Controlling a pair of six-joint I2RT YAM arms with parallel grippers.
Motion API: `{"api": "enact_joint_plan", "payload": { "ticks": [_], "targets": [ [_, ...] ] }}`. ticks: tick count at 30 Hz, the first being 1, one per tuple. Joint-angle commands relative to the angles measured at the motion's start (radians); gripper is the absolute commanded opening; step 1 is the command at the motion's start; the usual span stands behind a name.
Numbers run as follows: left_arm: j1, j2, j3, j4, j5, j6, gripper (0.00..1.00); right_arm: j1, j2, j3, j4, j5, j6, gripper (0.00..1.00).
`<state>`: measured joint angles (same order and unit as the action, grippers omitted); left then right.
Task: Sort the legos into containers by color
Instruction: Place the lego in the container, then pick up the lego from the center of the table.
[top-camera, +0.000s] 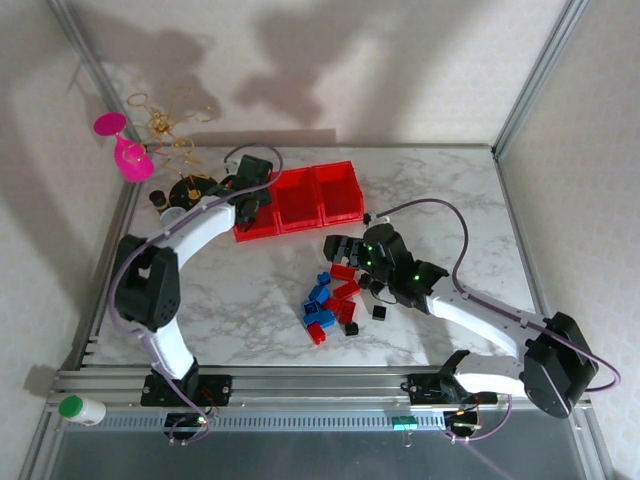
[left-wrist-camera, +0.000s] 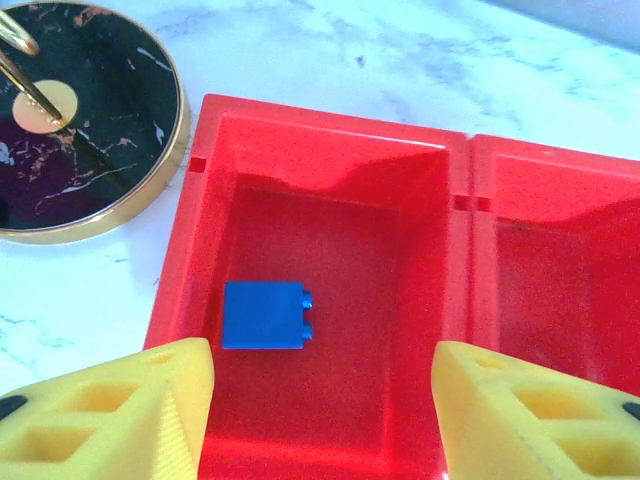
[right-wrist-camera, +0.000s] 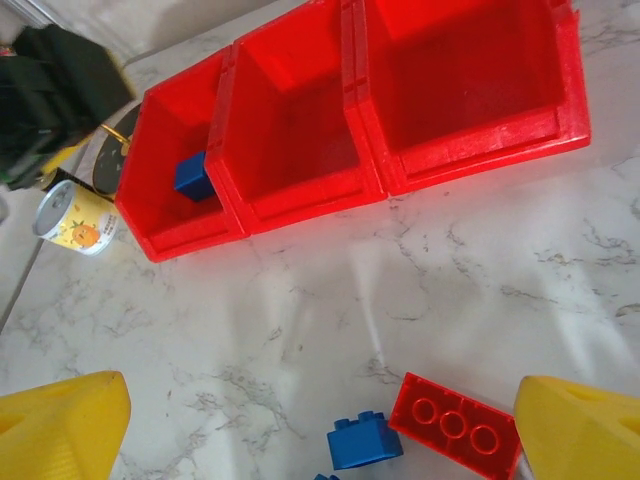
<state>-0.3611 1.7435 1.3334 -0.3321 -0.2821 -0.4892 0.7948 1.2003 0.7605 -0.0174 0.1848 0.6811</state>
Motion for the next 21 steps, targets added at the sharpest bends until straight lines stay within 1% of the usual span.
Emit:
{"api": "enact_joint_plan", "payload": {
  "ticks": [1, 5, 10, 16, 19, 21],
  "targets": [
    [-0.019, -0.106, -0.069, -0.012, 0.089, 0.01, 0.6, -0.019, -0.031, 0.011, -0.065, -0.009, 0.001, 0.99],
    [-0.069, -0.203, -0.157, -0.012, 0.169, 0.02, 0.61, -0.036, -0.059, -0.002, -0.118, -0.031, 0.012, 0.99],
    [-0.197, -0.272, -0.232, -0.036, 0.204, -0.004, 0.63, -0.049, -0.106, -0.033, -0.181, -0.064, 0.043, 0.99],
    [-0.338, -0.27, -0.258, -0.048, 0.26, -0.076, 0.66, -0.052, -0.181, -0.089, -0.239, -0.092, 0.069, 0.99],
    [-0.393, -0.261, -0.261, -0.055, 0.228, -0.133, 0.68, -0.055, -0.216, -0.135, -0.252, -0.101, 0.077, 0.99],
    [-0.426, -0.243, -0.261, -0.046, 0.232, -0.158, 0.69, -0.057, -0.23, -0.161, -0.25, -0.119, 0.074, 0.99]
  ]
}}
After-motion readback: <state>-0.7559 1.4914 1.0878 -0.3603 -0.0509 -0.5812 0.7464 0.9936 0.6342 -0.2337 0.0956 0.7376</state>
